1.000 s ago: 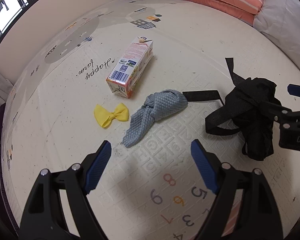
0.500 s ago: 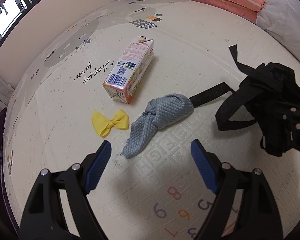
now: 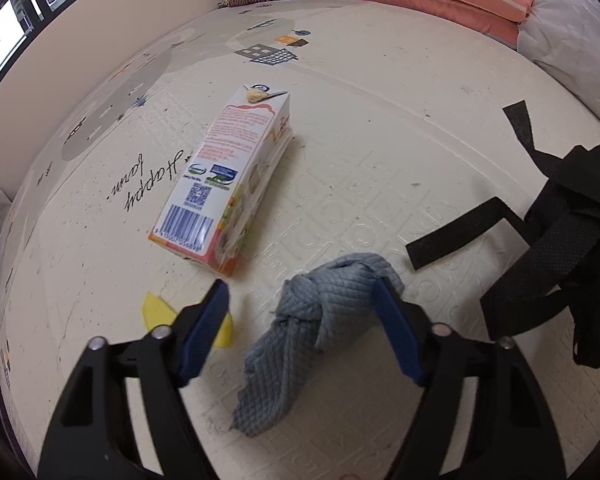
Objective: Collect trash
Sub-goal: 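Grasp the grey sock with the left tool while the right tool holds the black bag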
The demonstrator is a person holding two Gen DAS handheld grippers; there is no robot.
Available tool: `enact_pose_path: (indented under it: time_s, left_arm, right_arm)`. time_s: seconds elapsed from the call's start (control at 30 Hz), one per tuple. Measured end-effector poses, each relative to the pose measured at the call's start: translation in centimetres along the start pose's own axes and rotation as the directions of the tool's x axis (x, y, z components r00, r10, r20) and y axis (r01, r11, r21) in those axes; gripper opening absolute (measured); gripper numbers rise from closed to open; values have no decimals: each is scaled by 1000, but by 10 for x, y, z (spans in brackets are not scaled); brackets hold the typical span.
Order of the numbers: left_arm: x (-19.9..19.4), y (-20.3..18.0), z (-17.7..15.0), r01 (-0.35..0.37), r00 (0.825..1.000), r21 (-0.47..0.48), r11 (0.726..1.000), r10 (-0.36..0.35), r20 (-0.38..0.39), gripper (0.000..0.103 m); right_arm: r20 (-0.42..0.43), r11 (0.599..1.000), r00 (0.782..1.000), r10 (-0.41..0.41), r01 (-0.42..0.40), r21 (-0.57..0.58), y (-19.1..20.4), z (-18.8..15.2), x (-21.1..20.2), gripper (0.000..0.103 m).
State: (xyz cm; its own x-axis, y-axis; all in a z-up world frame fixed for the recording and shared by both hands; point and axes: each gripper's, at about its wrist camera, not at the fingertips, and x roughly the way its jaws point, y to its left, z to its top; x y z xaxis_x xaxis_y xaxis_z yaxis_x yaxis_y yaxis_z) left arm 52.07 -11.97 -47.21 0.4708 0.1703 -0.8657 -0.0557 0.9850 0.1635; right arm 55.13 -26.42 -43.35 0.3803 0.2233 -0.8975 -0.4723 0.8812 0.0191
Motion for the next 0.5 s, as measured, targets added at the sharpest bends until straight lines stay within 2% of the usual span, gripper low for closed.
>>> enact_pose_path:
  time_s: [0.03,0.13,0.3,0.5]
  left_arm:
    - [-1,-2,-1,31,999,-5,1000,-31,-8,40]
    - [-8,-10,-1,13,1000,20,1000,-13,-1,28]
    - [-30,-11,-9,42,999,3,999,-42,4,26]
    - [-75,-4,-25,60,998,-25,998,-60,10,26]
  right_arm:
    - [-1,1000,1000,1,-1,-2,1,0,0,45]
    - [0,1000,1000,4,-4,-6,3,0,-2,45]
    - [4,1000,1000,9,-9,-6,6,-1,-7,45]
    - [6,1000,1000,11,-11,18,9,-7,-21,45]
